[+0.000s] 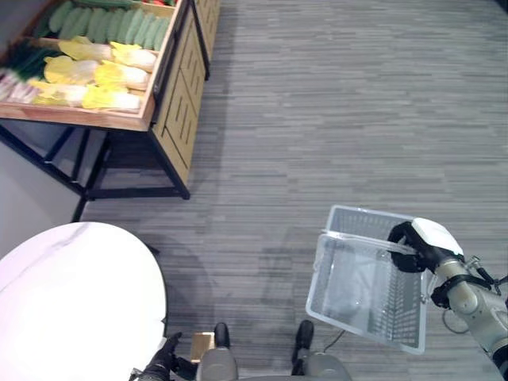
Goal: Get the vegetables into the basket
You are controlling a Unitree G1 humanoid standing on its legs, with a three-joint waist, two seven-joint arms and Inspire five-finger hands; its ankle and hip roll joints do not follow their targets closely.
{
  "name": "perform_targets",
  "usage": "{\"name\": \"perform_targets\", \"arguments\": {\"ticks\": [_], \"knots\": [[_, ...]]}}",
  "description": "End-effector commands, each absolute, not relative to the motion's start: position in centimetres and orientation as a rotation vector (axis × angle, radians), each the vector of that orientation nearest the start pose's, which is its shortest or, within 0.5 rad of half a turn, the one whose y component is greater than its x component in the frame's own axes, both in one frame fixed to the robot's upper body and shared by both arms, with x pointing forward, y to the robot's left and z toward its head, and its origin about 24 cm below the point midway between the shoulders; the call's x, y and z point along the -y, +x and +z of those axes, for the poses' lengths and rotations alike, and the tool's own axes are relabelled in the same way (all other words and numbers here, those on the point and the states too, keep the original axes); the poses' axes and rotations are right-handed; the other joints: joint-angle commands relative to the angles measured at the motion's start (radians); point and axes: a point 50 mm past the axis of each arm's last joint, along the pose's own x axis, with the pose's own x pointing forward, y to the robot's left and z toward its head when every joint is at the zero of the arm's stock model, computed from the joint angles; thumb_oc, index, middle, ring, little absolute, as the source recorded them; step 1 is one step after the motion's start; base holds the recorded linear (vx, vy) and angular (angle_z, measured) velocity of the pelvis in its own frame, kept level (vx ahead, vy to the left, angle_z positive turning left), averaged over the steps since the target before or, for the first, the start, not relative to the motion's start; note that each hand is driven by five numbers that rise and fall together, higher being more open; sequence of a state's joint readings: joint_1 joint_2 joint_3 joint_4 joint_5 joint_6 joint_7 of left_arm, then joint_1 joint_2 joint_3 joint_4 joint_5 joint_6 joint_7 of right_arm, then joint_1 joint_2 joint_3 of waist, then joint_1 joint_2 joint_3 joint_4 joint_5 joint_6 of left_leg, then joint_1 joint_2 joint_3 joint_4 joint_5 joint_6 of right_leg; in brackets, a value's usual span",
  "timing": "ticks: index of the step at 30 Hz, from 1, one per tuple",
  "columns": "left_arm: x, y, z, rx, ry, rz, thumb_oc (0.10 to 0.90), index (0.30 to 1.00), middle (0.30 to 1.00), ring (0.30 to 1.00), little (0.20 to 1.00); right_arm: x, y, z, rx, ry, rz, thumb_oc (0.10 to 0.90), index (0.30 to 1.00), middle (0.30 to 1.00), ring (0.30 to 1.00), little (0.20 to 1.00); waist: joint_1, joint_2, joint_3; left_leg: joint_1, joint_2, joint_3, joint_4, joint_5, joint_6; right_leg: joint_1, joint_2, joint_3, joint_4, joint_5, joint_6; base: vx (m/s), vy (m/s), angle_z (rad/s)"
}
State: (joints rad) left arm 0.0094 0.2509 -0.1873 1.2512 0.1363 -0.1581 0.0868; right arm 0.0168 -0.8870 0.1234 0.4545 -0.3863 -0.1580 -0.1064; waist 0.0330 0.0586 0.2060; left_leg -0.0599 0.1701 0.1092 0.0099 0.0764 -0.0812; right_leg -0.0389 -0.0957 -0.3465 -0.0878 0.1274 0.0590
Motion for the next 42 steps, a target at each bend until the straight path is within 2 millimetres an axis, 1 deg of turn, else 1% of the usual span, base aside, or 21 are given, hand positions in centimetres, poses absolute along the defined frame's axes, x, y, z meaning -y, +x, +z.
{"name": "perform_targets", "arguments": {"ticks": [1,6,8,9,12,15,18,20,21,22,23,27,28,30,31,33,35,36,37,41,42], "knots": [[-24.9,8.9,-15.5,-1.115,0.542,-0.045,0.9,1.0,1.0,1.0,1.0,34.3,25.8,10.2,-0.034,-1.294,-0.113,0.4,0.3,0.3,0.3,0.3,0.02,-0.083,-0.046,-0.036,-0.006,-0.035,-0.057,0.054,-0.062,0.006,-0.062,0.048,0.057,-0.052,0.099,0.02,0.085,0.04],[-25.2,8.3,-15.6,-1.136,0.538,-0.042,0.9,1.0,1.0,1.0,1.0,34.9,25.4,9.3,-0.084,-1.271,-0.143,0.4,0.3,0.3,0.3,0.3,0.022,-0.089,-0.043,-0.014,-0.017,-0.016,-0.077,0.041,-0.043,0.004,-0.079,0.061,0.056,-0.037,0.114,0.01,0.102,-0.01],[-25.4,7.7,-15.7,-1.163,0.529,-0.037,0.9,1.0,1.0,1.0,1.0,34.8,25.7,9.1,-0.089,-1.223,-0.173,0.4,0.3,0.3,0.3,0.3,0.022,-0.098,-0.029,-0.02,-0.033,-0.005,-0.05,0.009,-0.023,-0.011,-0.105,0.083,0.063,-0.019,0.13,-0.03,0.229,-0.12],[-25.5,7.5,-15.7,-1.172,0.523,-0.044,0.9,1.0,1.0,1.0,1.0,34.9,25.9,8.7,-0.097,-1.159,-0.212,0.4,0.3,0.3,0.3,0.3,0.025,-0.102,-0.015,-0.032,-0.049,0.004,-0.024,-0.012,-0.011,-0.028,-0.126,0.101,0.074,-0.005,0.14,-0.03,0.262,-0.23],[-26.4,7.4,-15.5,-1.186,0.532,-0.014,0.9,1.0,1.0,1.0,1.0,35.2,25.7,7.8,-0.133,-1.147,-0.241,0.4,0.3,0.3,0.3,0.3,0.03,-0.117,0.007,-0.051,-0.076,0.018,0.004,-0.039,0.011,-0.052,-0.161,0.113,0.09,0.019,0.159,-0.01,0.228,-0.18],[-27.0,7.5,-15.3,-1.182,0.543,0.011,0.9,1.0,1.0,1.0,1.0,35.5,25.8,7.2,-0.163,-1.148,-0.264,0.4,0.3,0.3,0.3,0.3,0.038,-0.128,0.023,-0.061,-0.095,0.026,0.009,-0.051,0.026,-0.069,-0.181,0.122,0.099,0.041,0.171,0.0,0.163,-0.1],[-27.3,7.7,-15.1,-1.175,0.56,0.01,0.9,1.0,1.0,1.0,1.0,35.7,25.9,6.9,-0.182,-1.154,-0.279,0.4,0.3,0.3,0.3,0.3,0.043,-0.136,0.03,-0.06,-0.11,0.028,0.009,-0.063,0.041,-0.083,-0.195,0.129,0.127,0.053,0.177,0.03,0.168,-0.15],[-27.4,7.8,-15.1,-1.173,0.567,0.011,0.9,1.0,1.0,1.0,1.0,35.7,25.7,6.6,-0.192,-1.15,-0.282,0.4,0.3,0.3,0.3,0.3,0.044,-0.136,0.031,-0.058,-0.114,0.027,0.01,-0.066,0.048,-0.089,-0.197,0.134,0.16,0.043,0.177,0.04,0.12,0.0],[-27.7,8.3,-14.9,-1.157,0.575,0.012,0.9,1.0,1.0,1.0,1.0,35.9,25.4,6.2,-0.209,-1.142,-0.288,0.4,0.3,0.3,0.3,0.3,0.037,-0.131,0.036,-0.056,-0.122,0.013,0.017,-0.074,0.061,-0.106,-0.184,0.163,0.24,0.027,0.167,0.07,0.131,0.01],[-27.9,8.7,-14.7,-1.151,0.591,0.011,0.9,1.0,1.0,1.0,1.0,35.9,25.2,6.1,-0.209,-1.132,-0.297,0.4,0.3,0.3,0.3,0.3,0.024,-0.126,0.04,-0.048,-0.131,0.002,0.024,-0.083,0.065,-0.131,-0.167,0.195,0.262,0.03,0.159,0.07,0.13,0.04],[-27.9,8.7,-14.7,-1.151,0.591,0.011,0.9,1.0,1.0,1.0,1.0,35.9,25.2,6.1,-0.209,-1.132,-0.297,0.4,0.3,0.3,0.3,0.3,0.024,-0.126,0.04,-0.048,-0.131,0.002,0.025,-0.083,0.065,-0.132,-0.167,0.195,0.262,0.03,0.159,0.13,0.038,0.08],[-28.6,9.7,-14.2,-1.123,0.595,0.058,0.9,1.0,1.0,1.0,1.0,35.8,25.7,6.3,-0.196,-1.129,-0.308,0.4,0.3,0.3,0.3,0.3,0.014,-0.123,0.049,-0.022,-0.122,-0.016,0.044,-0.119,0.052,-0.196,-0.206,0.19,0.155,0.078,0.167,0.14,-0.077,0.02],[-28.6,9.7,-14.2,-1.123,0.595,0.059,0.9,1.0,1.0,1.0,1.0,35.8,25.7,6.3,-0.196,-1.129,-0.308,0.4,0.3,0.3,0.3,0.3,0.014,-0.122,0.05,-0.021,-0.121,-0.017,0.045,-0.121,0.052,-0.193,-0.204,0.188,0.154,0.078,0.167,0.14,-0.09,0.0],[-28.7,9.8,-14.2,-1.12,0.592,0.07,0.9,1.0,1.0,1.0,1.0,35.7,25.7,6.2,-0.199,-1.127,-0.301,0.4,0.3,0.3,0.3,0.3,0.009,-0.127,0.053,0.0,-0.115,-0.03,0.056,-0.141,0.041,-0.212,-0.215,0.181,0.109,0.1,0.176,0.24,-0.155,0.15],[-28.7,9.9,-14.2,-1.116,0.587,0.077,0.9,1.0,1.0,1.0,1.0,35.5,25.5,5.7,-0.206,-1.124,-0.289,0.4,0.3,0.3,0.3,0.3,0.002,-0.133,0.052,0.023,-0.108,-0.047,0.063,-0.158,0.026,-0.228,-0.22,0.175,0.085,0.12,0.185,0.35,-0.246,0.32],[-28.7,9.9,-14.2,-1.119,0.59,0.073,0.9,1.0,1.0,1.0,1.0,35.5,25.3,5.5,-0.215,-1.125,-0.285,0.4,0.3,0.3,0.3,0.3,-0.001,-0.133,0.051,0.034,-0.103,-0.054,0.062,-0.164,0.021,-0.233,-0.217,0.18,0.094,0.123,0.185,0.24,-0.174,0.48],[-28.2,9.5,-14.5,-1.132,0.581,0.058,0.9,1.0,1.0,1.0,1.0,35.6,24.5,5.0,-0.236,-1.117,-0.28,0.4,0.3,0.3,0.3,0.3,-0.006,-0.136,0.03,0.06,-0.082,-0.07,0.061,-0.175,0.001,-0.214,-0.194,0.163,0.105,0.103,0.177,0.32,-0.304,0.47],[-28.0,9.3,-14.6,-1.137,0.575,0.055,0.9,1.0,1.0,1.0,1.0,35.8,24.3,4.9,-0.246,-1.117,-0.277,0.4,0.3,0.3,0.3,0.3,-0.007,-0.132,0.021,0.068,-0.065,-0.079,0.065,-0.171,-0.009,-0.205,-0.174,0.155,0.108,0.093,0.166,0.43,-0.444,0.12],[-27.6,9.0,-14.8,-1.145,0.559,0.052,0.9,1.0,1.0,1.0,1.0,36.1,24.1,4.8,-0.258,-1.114,-0.273,0.4,0.3,0.3,0.3,0.3,-0.005,-0.123,0.013,0.067,-0.043,-0.097,0.081,-0.137,-0.028,-0.187,-0.143,0.137,0.11,0.072,0.147,0.35,-0.378,0.1],[-26.5,9.2,-15.1,-1.13,0.547,0.025,0.9,1.0,1.0,1.0,1.0,36.3,24.0,5.2,-0.246,-1.12,-0.279,0.4,0.3,0.3,0.3,0.3,-0.008,-0.097,0.004,0.049,0.001,-0.132,0.125,-0.044,-0.057,-0.173,-0.085,0.117,0.115,0.021,0.107,0.25,-0.275,0.2],[-26.1,9.8,-15.1,-1.112,0.545,0.025,0.9,1.0,1.0,1.0,1.0,36.4,24.2,5.6,-0.23,-1.121,-0.289,0.4,0.3,0.3,0.3,0.3,-0.008,-0.097,0.013,0.014,0.001,-0.138,0.197,-0.005,-0.066,-0.155,-0.077,0.106,0.113,0.005,0.088,0.21,-0.266,0.0]]}}
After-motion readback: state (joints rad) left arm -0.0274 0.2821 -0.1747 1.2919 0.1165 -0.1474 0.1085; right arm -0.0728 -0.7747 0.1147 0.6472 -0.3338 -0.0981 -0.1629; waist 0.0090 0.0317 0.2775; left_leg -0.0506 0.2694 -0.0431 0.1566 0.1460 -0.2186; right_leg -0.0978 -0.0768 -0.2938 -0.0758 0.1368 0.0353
